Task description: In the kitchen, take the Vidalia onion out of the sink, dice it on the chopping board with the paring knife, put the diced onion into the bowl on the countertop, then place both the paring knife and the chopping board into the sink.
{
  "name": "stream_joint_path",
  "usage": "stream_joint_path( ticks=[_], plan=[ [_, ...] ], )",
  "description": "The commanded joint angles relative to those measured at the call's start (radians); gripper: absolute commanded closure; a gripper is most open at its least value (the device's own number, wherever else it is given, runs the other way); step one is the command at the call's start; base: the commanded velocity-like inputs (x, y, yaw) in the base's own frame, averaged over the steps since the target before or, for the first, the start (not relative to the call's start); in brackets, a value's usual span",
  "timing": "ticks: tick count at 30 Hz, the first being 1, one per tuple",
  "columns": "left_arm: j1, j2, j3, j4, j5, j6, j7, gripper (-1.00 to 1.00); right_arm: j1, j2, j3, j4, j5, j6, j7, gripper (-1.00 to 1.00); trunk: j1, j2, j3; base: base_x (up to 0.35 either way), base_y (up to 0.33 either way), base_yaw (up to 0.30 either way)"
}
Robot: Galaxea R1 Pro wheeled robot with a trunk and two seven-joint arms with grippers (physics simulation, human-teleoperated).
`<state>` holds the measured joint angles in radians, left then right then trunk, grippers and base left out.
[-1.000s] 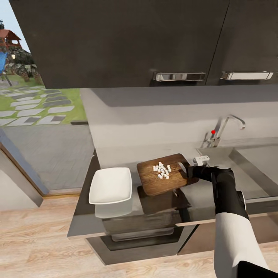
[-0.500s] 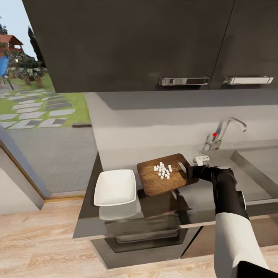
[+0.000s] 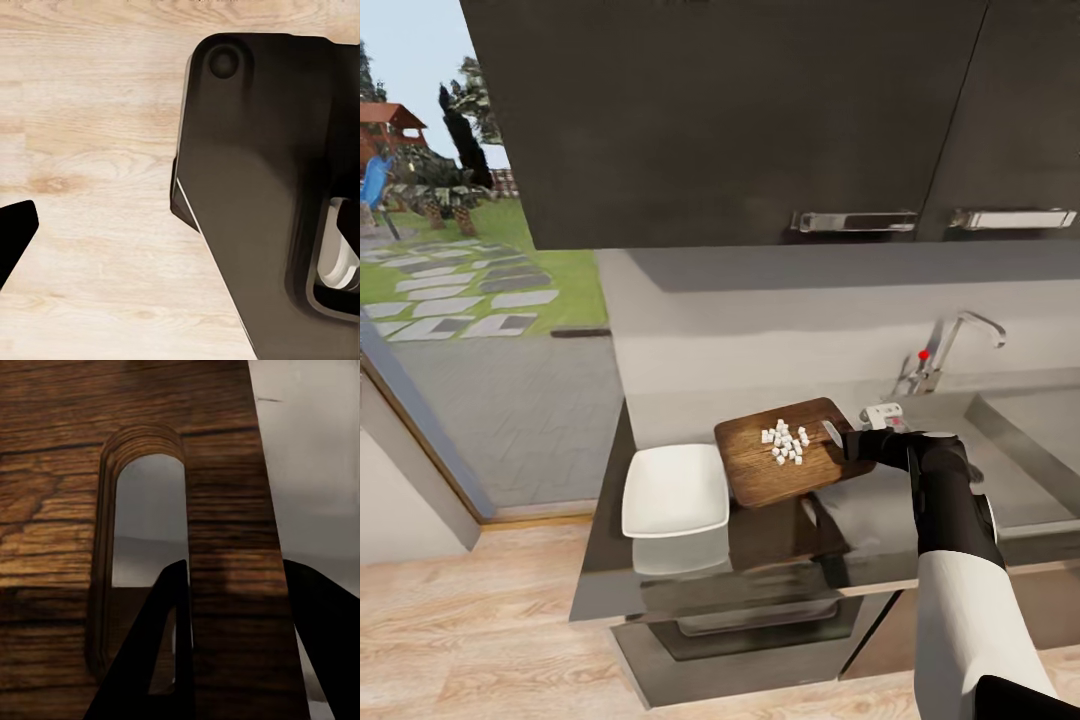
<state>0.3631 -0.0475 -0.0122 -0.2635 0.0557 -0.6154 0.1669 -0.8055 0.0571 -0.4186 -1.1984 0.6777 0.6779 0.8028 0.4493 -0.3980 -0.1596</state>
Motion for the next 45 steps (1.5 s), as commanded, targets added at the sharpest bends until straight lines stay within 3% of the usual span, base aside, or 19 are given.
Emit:
stream_joint_path(
  ticks=[1,12,45],
  plan=[
    [0.000,0.000,-0.002,-0.002,0.006,-0.001,0.000,-1.00,-0.001,0.001,-0.003,-0.001,0.009,0.002,0.010,1.00,0.001,-0.002,0.000,0.000,0.013,0.000],
    [0.000,0.000,-0.002,-0.002,0.006,-0.001,0.000,-1.00,-0.001,0.001,-0.002,-0.001,0.010,0.002,0.010,1.00,0.001,-0.002,0.017,0.000,0.031,0.000],
    [0.000,-0.001,-0.002,0.004,0.006,-0.001,0.000,-1.00,-0.001,0.003,-0.002,-0.001,0.010,0.002,0.009,1.00,0.001,-0.002,0.069,0.000,0.170,0.000]
  ],
)
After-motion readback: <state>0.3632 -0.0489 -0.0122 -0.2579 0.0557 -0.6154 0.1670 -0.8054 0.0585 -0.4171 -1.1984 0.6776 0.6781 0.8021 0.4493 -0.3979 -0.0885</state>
